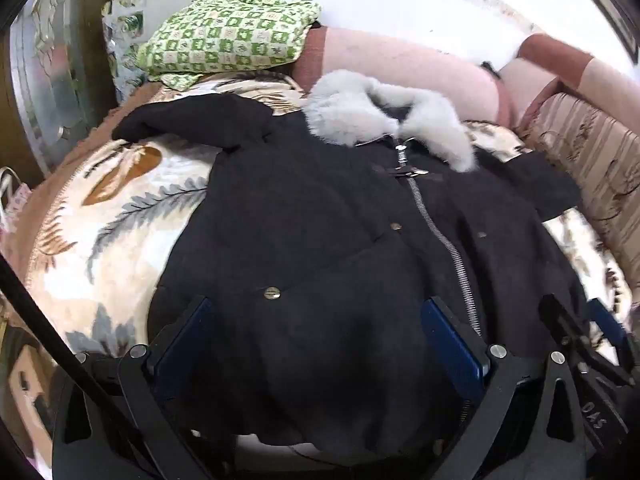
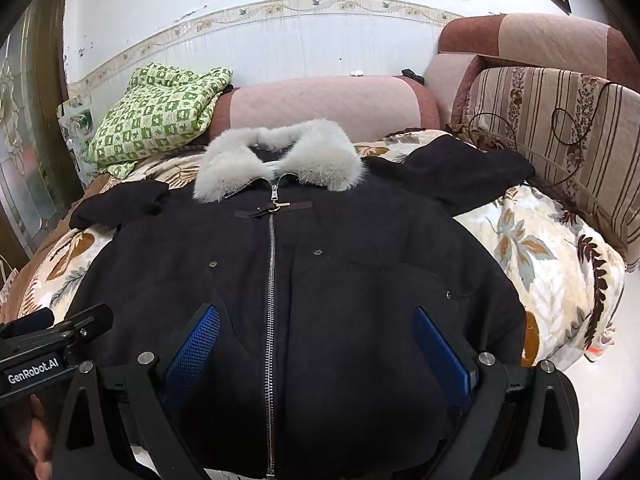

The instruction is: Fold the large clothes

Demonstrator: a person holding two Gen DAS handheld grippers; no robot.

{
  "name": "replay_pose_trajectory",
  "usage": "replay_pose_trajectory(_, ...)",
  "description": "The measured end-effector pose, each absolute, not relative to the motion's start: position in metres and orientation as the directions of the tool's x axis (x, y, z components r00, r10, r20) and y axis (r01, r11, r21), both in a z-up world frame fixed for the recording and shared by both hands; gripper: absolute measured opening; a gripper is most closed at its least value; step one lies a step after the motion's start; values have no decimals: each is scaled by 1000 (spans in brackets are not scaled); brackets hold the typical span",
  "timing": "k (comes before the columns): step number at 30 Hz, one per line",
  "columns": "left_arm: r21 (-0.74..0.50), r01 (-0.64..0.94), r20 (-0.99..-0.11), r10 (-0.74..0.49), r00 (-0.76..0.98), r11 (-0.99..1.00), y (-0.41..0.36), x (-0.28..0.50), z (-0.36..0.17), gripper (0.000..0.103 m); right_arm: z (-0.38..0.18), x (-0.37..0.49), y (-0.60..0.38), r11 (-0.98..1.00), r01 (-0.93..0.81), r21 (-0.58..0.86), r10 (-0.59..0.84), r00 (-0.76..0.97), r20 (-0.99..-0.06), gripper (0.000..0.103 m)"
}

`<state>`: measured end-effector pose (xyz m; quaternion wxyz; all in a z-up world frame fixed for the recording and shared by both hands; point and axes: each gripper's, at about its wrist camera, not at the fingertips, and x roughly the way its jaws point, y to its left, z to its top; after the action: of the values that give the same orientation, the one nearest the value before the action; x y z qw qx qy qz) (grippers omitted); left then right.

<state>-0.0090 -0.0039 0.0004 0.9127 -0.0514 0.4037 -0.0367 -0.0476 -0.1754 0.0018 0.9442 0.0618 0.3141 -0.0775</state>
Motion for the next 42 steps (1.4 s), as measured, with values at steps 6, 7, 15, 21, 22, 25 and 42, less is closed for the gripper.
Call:
replay_pose_trajectory(6,-206,35,-684,-170,709,978,4,-25,15,103,8,-56,-176,979,199,46,-133,792,-595,98)
replay_pose_trajectory(7,-199,38,-671,-164,723,979,2,-29,19,103,9,-57,-176,978,203,37,-142,792,-594,98)
replay_pose_trajectory(15,-184,21,-640,-136,757,983,2,-46,45,103,22,-64,-171,982,189,26,-139,800,-584,99)
replay_pose_trajectory(21,-98,-24,-586,-38,809,995,6,-54,69,103,49,-70,-163,989,148,27,-117,869,-480,102)
replay_pose_trajectory(22,-78,-34,-576,-17,817,996,6,-53,73,103,51,-68,-161,990,138,19,-113,874,-473,102)
replay_pose_trajectory(25,-19,-48,-562,29,827,999,5,-44,81,103,57,-54,-156,991,126,-41,-130,871,-475,102)
replay_pose_trajectory(42,24,20,-735,4,679,999,-16,16,52,103,35,3,-193,984,142,110,-37,762,-647,102)
